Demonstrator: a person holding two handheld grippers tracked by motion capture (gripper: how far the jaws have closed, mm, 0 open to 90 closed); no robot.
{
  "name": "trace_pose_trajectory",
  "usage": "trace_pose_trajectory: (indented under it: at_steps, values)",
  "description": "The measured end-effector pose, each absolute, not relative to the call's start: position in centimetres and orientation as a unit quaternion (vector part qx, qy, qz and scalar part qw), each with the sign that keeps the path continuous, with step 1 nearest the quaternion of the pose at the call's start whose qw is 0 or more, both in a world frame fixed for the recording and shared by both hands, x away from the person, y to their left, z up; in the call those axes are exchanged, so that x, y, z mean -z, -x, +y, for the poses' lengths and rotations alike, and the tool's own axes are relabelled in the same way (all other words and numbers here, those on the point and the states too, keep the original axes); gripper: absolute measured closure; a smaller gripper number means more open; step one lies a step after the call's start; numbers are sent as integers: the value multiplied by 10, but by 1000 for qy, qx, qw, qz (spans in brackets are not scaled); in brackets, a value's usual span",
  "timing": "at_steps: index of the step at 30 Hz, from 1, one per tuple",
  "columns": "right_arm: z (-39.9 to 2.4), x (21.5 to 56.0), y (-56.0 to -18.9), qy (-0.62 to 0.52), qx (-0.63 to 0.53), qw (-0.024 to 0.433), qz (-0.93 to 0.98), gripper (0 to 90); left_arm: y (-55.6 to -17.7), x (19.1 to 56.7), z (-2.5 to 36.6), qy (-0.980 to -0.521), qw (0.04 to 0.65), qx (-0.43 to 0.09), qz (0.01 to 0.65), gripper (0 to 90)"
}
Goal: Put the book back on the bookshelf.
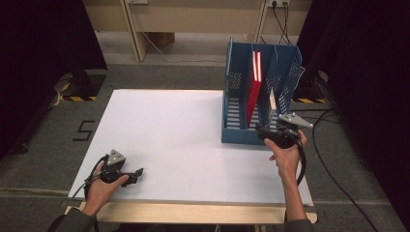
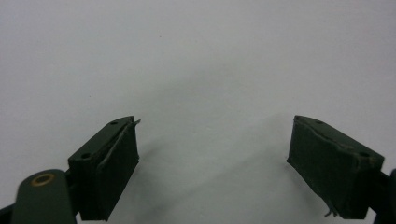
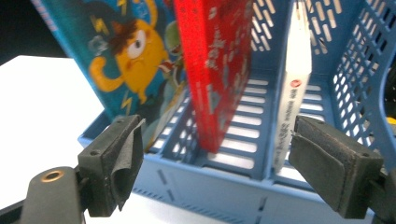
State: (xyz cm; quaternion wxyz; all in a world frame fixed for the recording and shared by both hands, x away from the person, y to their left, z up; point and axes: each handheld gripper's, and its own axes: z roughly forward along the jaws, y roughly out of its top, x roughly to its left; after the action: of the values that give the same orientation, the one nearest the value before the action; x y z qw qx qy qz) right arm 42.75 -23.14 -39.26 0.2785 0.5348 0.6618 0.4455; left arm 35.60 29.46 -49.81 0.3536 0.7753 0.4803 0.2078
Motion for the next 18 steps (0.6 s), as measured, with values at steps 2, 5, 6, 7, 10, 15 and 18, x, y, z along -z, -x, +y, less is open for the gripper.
trace_pose_trajectory:
  at_steps: [2,5,6,7,10,15,18]
  values:
    - [-229,395,-422,-533,-450,272,663,164,-356,498,294,-775,354,-208,480,151]
    - [-225,401,-416,-528,-447,270,670,162,-356,498,294,-776,353,-207,479,151]
    - [-224,403,-414,-529,-447,269,669,162,-356,498,294,-775,355,-208,480,151]
    - [-223,405,-412,-527,-449,267,670,162,-356,498,294,-775,354,-208,480,151]
    - [-218,411,-406,-520,-447,261,679,163,-356,498,294,-775,355,-207,480,151]
    - [-209,419,-396,-508,-449,250,691,167,-356,498,294,-775,354,-207,480,151]
    - [-204,421,-389,-497,-457,258,691,180,-356,498,294,-775,355,-208,480,151]
